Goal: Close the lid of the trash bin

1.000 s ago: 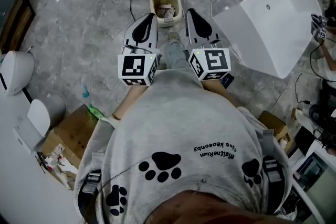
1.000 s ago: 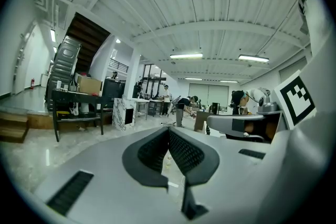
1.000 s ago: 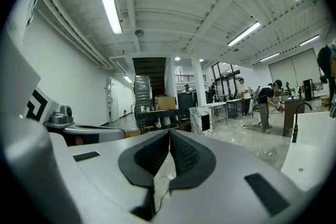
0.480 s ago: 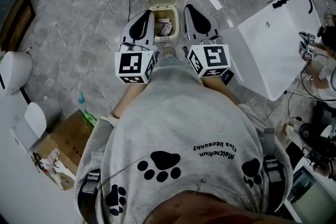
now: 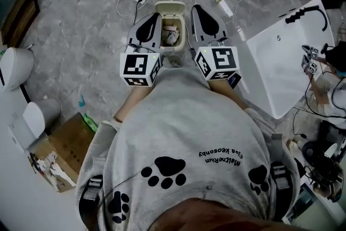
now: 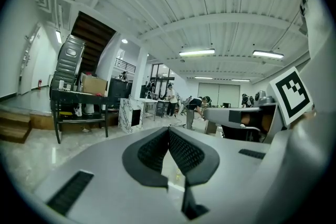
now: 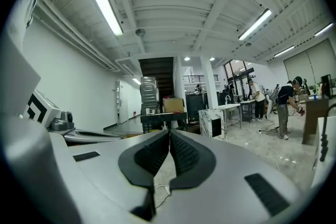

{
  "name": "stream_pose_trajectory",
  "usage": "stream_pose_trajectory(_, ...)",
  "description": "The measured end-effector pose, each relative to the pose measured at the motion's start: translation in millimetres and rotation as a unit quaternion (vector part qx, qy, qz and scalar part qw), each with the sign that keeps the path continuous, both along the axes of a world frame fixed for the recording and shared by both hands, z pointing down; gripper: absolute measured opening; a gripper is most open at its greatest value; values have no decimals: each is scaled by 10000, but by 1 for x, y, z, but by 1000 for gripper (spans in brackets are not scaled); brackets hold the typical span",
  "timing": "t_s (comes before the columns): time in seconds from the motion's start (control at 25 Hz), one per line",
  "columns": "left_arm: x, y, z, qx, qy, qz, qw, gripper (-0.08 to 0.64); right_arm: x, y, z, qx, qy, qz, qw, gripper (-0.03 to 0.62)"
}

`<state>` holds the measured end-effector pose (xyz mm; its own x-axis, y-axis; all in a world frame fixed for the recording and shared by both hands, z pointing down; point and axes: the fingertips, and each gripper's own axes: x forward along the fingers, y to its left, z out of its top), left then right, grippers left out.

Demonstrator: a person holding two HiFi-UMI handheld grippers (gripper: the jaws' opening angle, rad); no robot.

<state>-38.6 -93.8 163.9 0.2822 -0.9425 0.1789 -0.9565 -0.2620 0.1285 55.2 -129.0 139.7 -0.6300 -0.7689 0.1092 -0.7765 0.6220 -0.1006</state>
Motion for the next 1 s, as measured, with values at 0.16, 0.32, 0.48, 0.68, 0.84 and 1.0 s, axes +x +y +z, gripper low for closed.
stream_pose_trajectory(0.16, -3, -10, 9, -166, -18, 128, 9998, 20, -6, -8, 11, -183, 26, 3, 9998, 32)
stream_pose_trajectory(0.32, -9, -24, 10, -287, -73, 326, 9990, 20, -14, -17, 16, -344, 64, 61, 9994, 32)
stream_pose_trajectory(0.48, -16, -37, 17, -346, -43, 552, 9979, 20, -23, -27, 27, -486, 164, 88, 9986, 32)
stream_pose_trajectory(0.68, -21, -57, 35, -381, 33, 704, 9968, 20, -27, -49, 49, -543, 370, 101, 9978, 32)
stream_pose_trajectory(0.84, -24, -76, 53, -292, 4, 842, 9960, 20, -25, -69, 73, -573, 507, 111, 9970, 32)
stream_pose_trajectory(1.0, -27, -97, 73, -245, -68, 951, 9951, 20, -29, -83, 94, -510, 682, 30, 9964, 32)
